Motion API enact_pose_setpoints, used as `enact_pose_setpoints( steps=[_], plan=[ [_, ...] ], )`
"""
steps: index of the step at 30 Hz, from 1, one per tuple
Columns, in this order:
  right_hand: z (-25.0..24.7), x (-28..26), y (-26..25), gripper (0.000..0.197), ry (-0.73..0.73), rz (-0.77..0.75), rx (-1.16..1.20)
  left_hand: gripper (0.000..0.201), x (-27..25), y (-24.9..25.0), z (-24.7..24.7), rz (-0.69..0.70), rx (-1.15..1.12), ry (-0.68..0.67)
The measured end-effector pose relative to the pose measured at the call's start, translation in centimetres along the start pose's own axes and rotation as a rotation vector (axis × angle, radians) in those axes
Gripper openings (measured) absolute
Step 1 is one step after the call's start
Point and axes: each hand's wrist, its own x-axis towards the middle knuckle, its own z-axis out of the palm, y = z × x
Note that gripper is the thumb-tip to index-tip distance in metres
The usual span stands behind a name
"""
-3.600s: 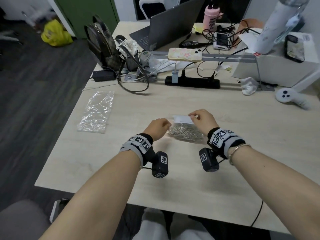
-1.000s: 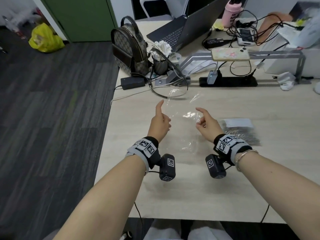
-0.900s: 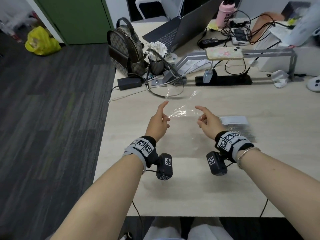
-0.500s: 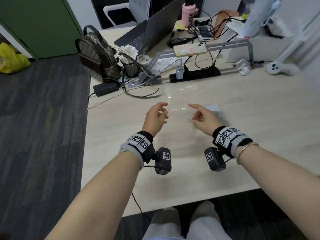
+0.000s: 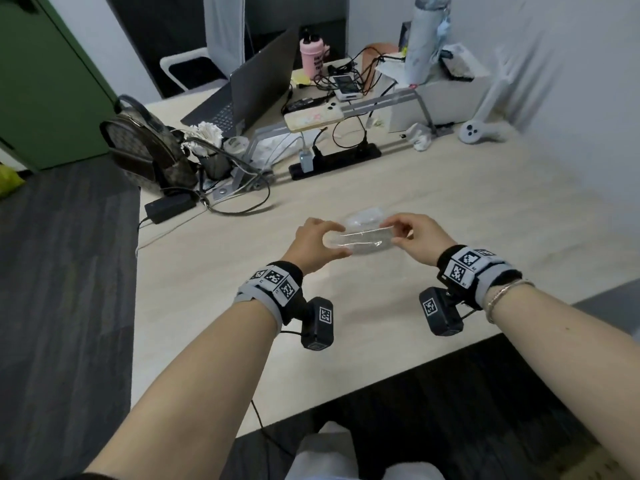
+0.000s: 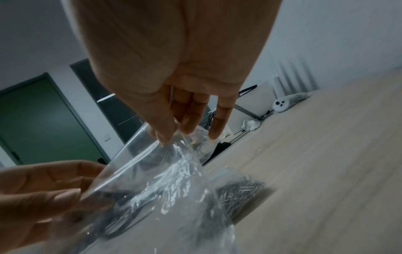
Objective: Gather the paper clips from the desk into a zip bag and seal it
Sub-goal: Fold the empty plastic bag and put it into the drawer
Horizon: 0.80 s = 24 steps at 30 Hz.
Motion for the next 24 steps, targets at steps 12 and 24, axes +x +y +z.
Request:
enact_pose_setpoints(
  steps=[12, 24],
  plan=[
    [-9.4, -8.7, 6.7, 0.002, 0.166, 0.09, -0.017, 0.021, -1.1, 11.1, 8.1, 0.126, 0.022, 0.067],
    [-17.3, -16.7, 15.1, 0.006, 0.275, 0.188, 0.014, 0.007, -0.5, 20.2, 17.5, 0.215, 0.063, -0.107]
  ],
)
